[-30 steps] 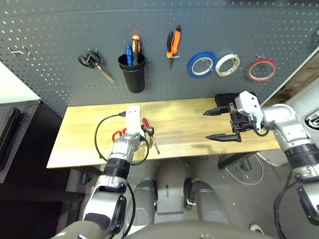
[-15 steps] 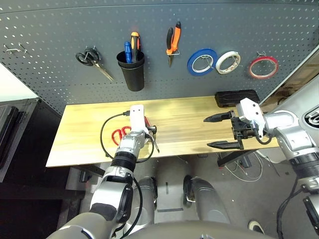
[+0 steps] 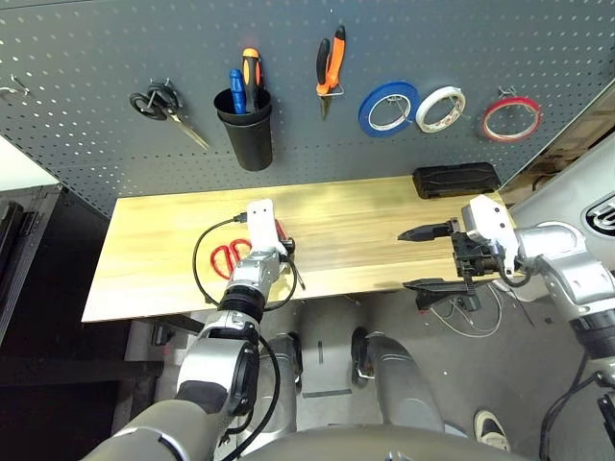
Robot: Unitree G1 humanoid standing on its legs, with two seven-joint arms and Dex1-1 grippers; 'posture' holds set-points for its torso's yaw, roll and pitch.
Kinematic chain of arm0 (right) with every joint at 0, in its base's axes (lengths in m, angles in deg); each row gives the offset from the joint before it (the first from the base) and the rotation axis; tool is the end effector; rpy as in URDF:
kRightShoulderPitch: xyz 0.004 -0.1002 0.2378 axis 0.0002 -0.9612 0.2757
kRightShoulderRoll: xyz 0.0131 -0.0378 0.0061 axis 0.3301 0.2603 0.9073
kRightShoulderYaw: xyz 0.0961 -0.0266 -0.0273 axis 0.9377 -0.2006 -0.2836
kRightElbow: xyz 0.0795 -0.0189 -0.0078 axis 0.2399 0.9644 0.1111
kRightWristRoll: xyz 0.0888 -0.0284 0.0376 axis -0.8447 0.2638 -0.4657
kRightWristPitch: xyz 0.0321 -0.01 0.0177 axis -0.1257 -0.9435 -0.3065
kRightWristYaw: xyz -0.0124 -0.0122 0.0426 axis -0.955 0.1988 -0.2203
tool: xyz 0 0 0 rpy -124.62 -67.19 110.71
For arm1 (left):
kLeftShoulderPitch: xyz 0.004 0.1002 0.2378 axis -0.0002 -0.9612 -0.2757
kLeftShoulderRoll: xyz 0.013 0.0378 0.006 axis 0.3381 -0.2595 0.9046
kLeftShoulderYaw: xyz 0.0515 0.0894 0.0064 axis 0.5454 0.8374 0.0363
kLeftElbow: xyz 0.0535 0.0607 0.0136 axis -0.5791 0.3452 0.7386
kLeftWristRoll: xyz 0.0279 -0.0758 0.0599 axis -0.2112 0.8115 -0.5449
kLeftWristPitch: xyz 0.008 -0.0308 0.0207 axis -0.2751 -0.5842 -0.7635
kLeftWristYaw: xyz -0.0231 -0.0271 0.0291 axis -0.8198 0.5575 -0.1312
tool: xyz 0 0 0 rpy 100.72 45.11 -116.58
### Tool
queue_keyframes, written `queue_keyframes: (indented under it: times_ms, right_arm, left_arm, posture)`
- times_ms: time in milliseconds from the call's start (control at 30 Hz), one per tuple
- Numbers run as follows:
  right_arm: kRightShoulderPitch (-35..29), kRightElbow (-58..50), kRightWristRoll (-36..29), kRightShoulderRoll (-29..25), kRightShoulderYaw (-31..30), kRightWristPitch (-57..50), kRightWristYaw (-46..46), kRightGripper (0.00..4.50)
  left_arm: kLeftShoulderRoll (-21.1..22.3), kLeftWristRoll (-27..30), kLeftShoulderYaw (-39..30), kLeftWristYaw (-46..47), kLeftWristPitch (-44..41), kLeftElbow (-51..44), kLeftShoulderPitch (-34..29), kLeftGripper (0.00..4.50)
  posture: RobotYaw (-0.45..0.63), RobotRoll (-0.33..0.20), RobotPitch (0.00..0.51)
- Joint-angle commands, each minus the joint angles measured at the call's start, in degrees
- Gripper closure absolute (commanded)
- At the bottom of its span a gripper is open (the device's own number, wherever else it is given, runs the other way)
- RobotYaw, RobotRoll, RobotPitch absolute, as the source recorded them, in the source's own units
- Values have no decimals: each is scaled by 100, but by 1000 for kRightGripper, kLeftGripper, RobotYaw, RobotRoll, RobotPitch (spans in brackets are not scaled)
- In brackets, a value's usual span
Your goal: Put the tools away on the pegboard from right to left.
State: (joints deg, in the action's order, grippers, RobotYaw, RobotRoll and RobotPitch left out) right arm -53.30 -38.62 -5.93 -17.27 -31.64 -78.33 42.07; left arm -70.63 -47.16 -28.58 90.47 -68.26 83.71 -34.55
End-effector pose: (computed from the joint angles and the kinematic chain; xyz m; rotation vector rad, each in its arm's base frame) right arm 0.2566 -0.2512 0.1242 -0.3697 0.2022 1.4169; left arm 0.2931 0.1229 0.0164 -0.0491 0.7136 0.0057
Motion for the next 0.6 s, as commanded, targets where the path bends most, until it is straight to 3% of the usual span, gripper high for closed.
queue_keyframes:
  times_ms: [33, 200, 467, 600]
  right_arm:
    - [-20, 27, -8, -100, 81, 10, 4, 0]
    - [144, 304, 14, -101, 94, 110, 75, 0]
    - [885, 1390, -68, 147, 98, 530, 492, 0]
    - [1223, 1889, -237, 345, 279, 841, 717, 0]
  left_arm:
    - [-79, -8, 5, -19, -55, -122, -125, 3713]
    - [-72, -26, 133, -118, -458, -1201, -522, 3706]
    - [280, 70, 575, -469, -2355, -5151, -2068, 3706]
    - [533, 31, 694, -548, -2961, -6613, -2711, 3706]
  posture:
    - [-83, 0, 228]
    - [-57, 0, 218]
    - [36, 0, 165]
    - [72, 0, 134]
